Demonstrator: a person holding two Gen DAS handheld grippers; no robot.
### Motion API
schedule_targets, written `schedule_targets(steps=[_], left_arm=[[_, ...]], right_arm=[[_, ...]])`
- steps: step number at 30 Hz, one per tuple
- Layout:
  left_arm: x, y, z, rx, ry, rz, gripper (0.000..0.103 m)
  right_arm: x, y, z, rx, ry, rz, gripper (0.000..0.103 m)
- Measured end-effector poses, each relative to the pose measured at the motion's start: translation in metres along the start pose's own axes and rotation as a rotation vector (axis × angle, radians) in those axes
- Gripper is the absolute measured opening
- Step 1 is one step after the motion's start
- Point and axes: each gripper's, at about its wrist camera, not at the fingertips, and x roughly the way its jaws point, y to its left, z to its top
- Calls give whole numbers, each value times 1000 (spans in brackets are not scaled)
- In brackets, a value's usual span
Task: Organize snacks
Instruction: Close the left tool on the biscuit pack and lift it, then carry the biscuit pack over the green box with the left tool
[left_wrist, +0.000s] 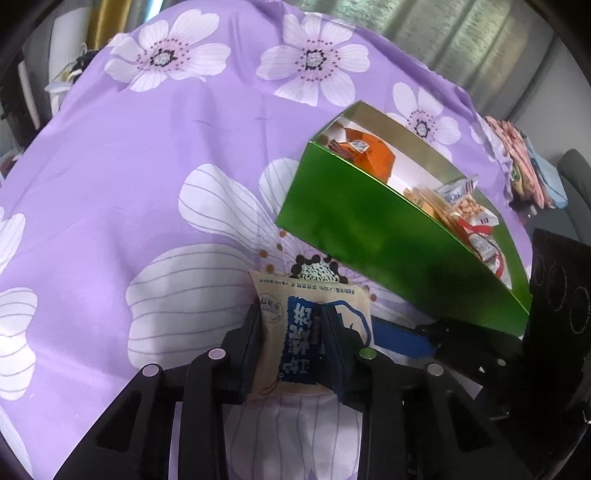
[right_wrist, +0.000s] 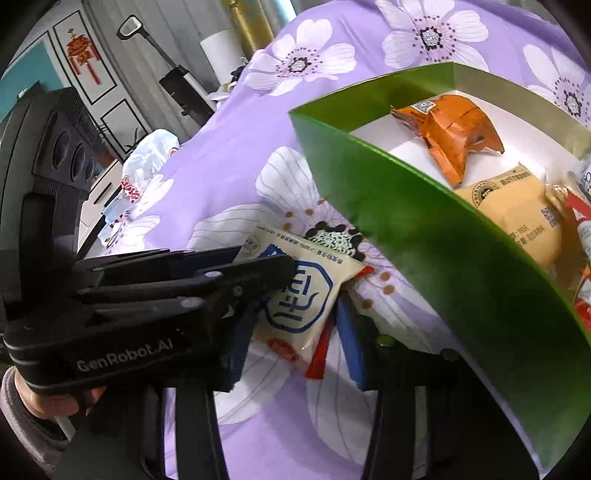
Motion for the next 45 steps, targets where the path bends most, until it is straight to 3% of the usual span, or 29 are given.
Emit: schedule_targets(steps=[5,15,32,45], left_arm=[[-11,7,-7,-39,-2,-37,32],[-40,-14,-23,-26,-41,-35,32],[-99,-115,-11,143,-165,-65,32],[-89,-183,16,248,-187,-108,32]], right_arm=[[-6,2,-4,-13,-10,35,31],[-33,15,-19,-65,-50,33,28],[-147,9,-32,-91,-227,-32,28],[-200,-33,-28,-44,-321,-112,28]])
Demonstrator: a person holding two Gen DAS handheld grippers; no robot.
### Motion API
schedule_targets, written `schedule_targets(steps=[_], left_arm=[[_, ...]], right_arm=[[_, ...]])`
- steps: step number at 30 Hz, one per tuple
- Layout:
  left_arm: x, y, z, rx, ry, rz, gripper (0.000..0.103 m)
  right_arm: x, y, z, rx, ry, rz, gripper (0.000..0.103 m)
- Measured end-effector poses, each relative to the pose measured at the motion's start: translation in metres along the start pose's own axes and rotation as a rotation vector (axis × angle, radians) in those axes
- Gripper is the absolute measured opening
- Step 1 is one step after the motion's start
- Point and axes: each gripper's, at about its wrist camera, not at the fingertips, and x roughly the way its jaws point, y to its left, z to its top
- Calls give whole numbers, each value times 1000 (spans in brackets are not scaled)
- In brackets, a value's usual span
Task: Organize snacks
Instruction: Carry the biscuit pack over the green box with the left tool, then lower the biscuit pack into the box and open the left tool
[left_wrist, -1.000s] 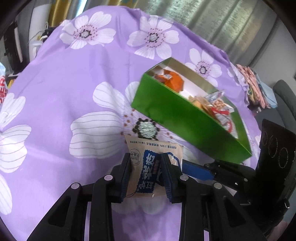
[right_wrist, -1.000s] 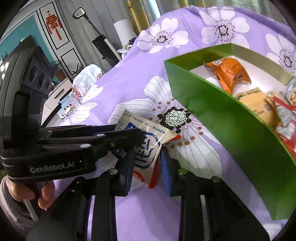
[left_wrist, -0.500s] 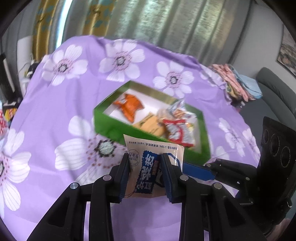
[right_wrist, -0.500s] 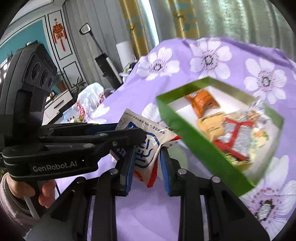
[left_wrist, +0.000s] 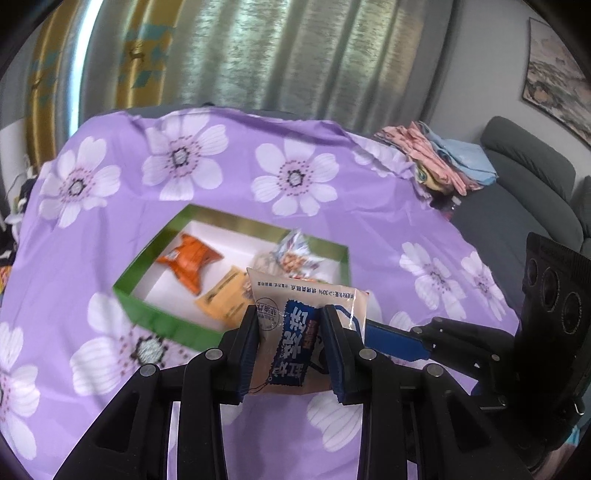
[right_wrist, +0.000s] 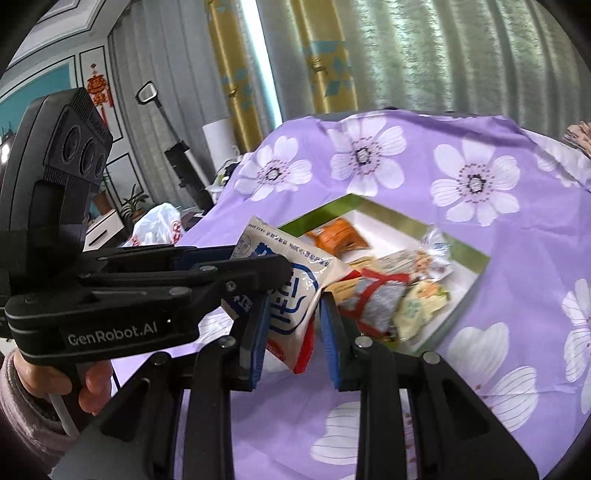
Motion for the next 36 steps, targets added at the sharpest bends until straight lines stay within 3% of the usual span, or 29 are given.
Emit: schedule_targets(steps=[14,27,36], left_arm=[[72,1,27,-29,72,-21,32],[117,21,21,-90,165,-9,32],[124,20,23,-87,190,31,33]], right_arm=[[37,-60,21,46,76,-55,28],[83,-78,16,37,197,-99,31],[92,-80,20,25,236,-113,37]])
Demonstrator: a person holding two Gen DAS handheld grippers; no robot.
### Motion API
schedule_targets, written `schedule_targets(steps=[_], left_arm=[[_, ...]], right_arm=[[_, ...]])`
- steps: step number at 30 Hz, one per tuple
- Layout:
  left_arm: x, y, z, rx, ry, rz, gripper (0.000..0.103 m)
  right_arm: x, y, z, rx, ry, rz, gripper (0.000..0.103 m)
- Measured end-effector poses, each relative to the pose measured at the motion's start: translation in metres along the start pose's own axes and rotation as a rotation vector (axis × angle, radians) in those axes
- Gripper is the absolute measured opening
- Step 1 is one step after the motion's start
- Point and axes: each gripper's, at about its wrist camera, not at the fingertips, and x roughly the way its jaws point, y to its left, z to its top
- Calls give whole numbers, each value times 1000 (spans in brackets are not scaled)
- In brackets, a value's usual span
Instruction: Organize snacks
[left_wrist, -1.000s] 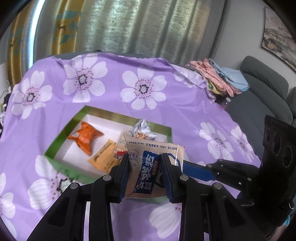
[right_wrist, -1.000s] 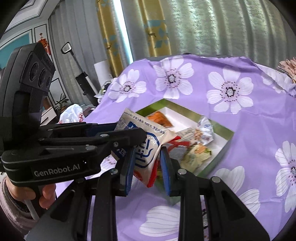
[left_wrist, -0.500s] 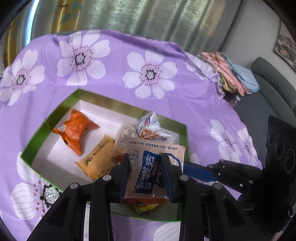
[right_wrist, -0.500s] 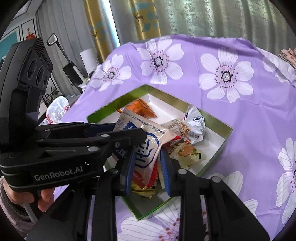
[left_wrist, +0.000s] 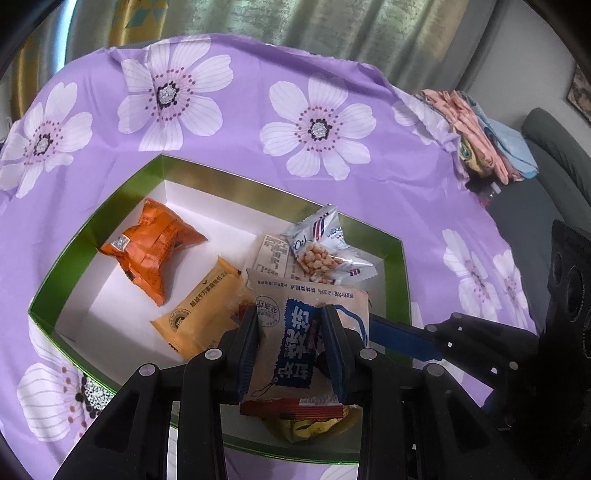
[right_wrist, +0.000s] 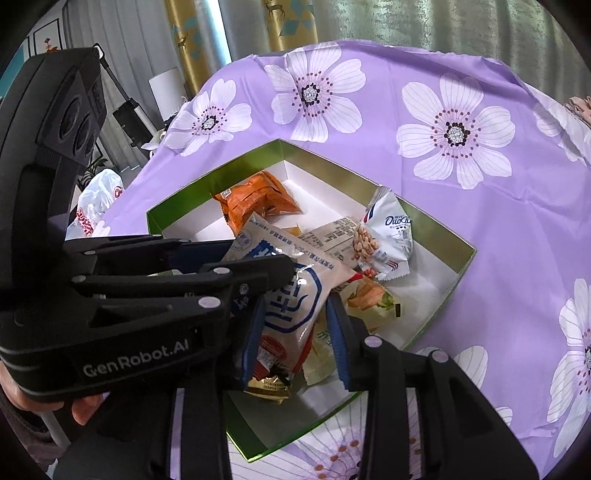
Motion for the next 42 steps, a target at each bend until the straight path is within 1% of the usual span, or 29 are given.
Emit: schedule_targets(steps=[2,4,6,7,8,9,13,14,15,17,18,20,23,24,25,26,27,29,33,34,35,37,42], left_arm=[[0,-1,1,1,1,9,34],[0,-1,1,5,2,26,38],[-1,-1,1,6,3,41,44],[-1,0,0,5,3,44,45],[-2,0,0,3,2,47,50],[-2,1,0,2,1,48,53],[-4,-2,0,13,0,65,57],[-5,-3,0,16,-3,71,63],[-6,-3,-1,17,-6,74,72],[-11,-3,-1,17,-15,86,81],[-15,-2,-1,15,-22,95,81],[-22,0,-1,11,-31,111,81],[-33,1,0,7,-51,131,82],[-37,1,0,8,-57,137,83],[-42,1,-1,10,-65,149,85],[-45,0,-1,12,-71,155,88],[-51,-2,-2,15,-81,162,93],[-59,-5,-3,25,-99,172,98],[-79,-10,-4,34,-133,185,99],[-86,-12,-5,35,-144,188,99],[-91,-12,-5,34,-152,191,100],[-105,-14,-7,35,-180,208,101],[-134,-14,-9,-4,-224,196,102]], right_arm=[[0,0,1,-2,2,-5,37],[-1,1,1,0,3,-11,38],[-1,1,1,0,4,-12,39],[-1,1,0,2,4,-16,42],[-2,0,0,4,3,-21,44],[-2,0,0,5,2,-21,43],[-2,0,0,6,1,-26,44],[-2,0,0,6,2,-28,46],[-3,1,0,6,1,-32,47],[-5,2,1,4,-6,-35,54],[-7,2,1,3,-11,-40,56],[-13,3,0,3,-25,-55,64],[-23,4,1,-3,-45,-67,68],[-26,4,2,-3,-50,-69,68],[-29,5,2,-3,-55,-71,72],[-32,6,3,-5,-62,-77,78],[-36,8,2,-6,-68,-84,79],[-43,11,2,-13,-84,-98,86],[-57,15,4,-15,-113,-121,94],[-60,16,4,-14,-116,-123,100],[-63,17,4,-15,-118,-128,103],[-70,20,4,-33,-124,-134,103],[-82,24,4,-31,-121,-113,103]])
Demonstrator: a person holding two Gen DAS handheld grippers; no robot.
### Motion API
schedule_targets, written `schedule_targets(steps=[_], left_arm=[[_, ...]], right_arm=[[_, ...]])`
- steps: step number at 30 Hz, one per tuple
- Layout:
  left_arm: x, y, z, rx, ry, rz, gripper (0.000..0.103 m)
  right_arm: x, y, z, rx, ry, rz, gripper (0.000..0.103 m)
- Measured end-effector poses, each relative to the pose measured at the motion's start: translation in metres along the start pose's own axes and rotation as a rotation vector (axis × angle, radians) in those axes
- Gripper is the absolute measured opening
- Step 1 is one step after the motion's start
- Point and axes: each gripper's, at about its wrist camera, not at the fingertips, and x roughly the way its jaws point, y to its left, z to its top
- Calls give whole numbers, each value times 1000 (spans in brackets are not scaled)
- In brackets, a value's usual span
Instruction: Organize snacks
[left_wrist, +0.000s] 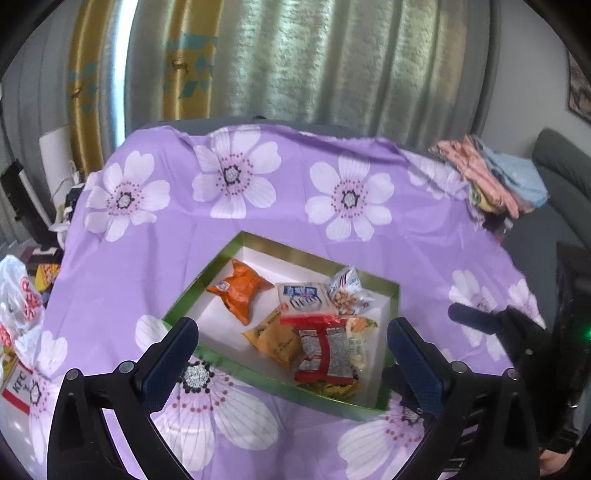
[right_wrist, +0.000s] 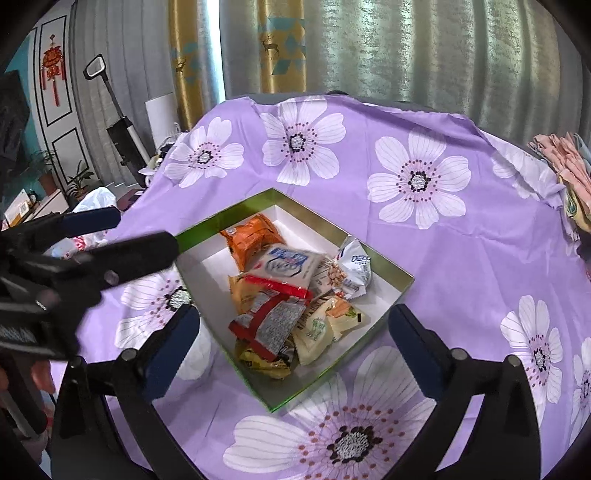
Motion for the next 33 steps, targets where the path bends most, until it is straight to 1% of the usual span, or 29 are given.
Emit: schedule_targets(steps=[3,5,6,7,8,9,12,16,17,20,23,27,33], left_arm=[[-15,0,1,-10,-27,21,102],[-23,-1,1,-15,-29,49,102],[-26,-2,1,-20,-19,90,102],[-28,-4,1,-19,-3,151,102],[-31,-3,0,-16,-5,166,102],[-34,-4,-1,-12,-12,162,102],[-42,0,-3,-33,-10,109,102],[-51,0,-1,-44,-6,74,102],[-55,-1,0,-39,-12,77,102],[-66,-7,2,-17,-41,116,102],[-74,-9,6,-6,-56,117,102],[-83,-11,8,-1,-79,147,102],[-90,-11,9,-5,-116,164,102]], right_arm=[[-12,3,1,-6,-20,-3,103],[-20,6,3,-11,-35,-1,103],[-24,7,4,-14,-44,-1,103],[-29,9,5,-19,-51,-1,103],[-33,11,6,-25,-57,-1,103],[-37,13,7,-31,-64,-1,103],[-49,19,9,-55,-83,-8,103],[-64,25,10,-75,-97,-7,103],[-67,26,10,-79,-100,-5,103],[-79,30,14,-100,-112,-12,103],[-88,32,17,-108,-126,-4,103],[-99,36,20,-112,-149,-4,103],[-103,43,23,-135,-156,-2,103]])
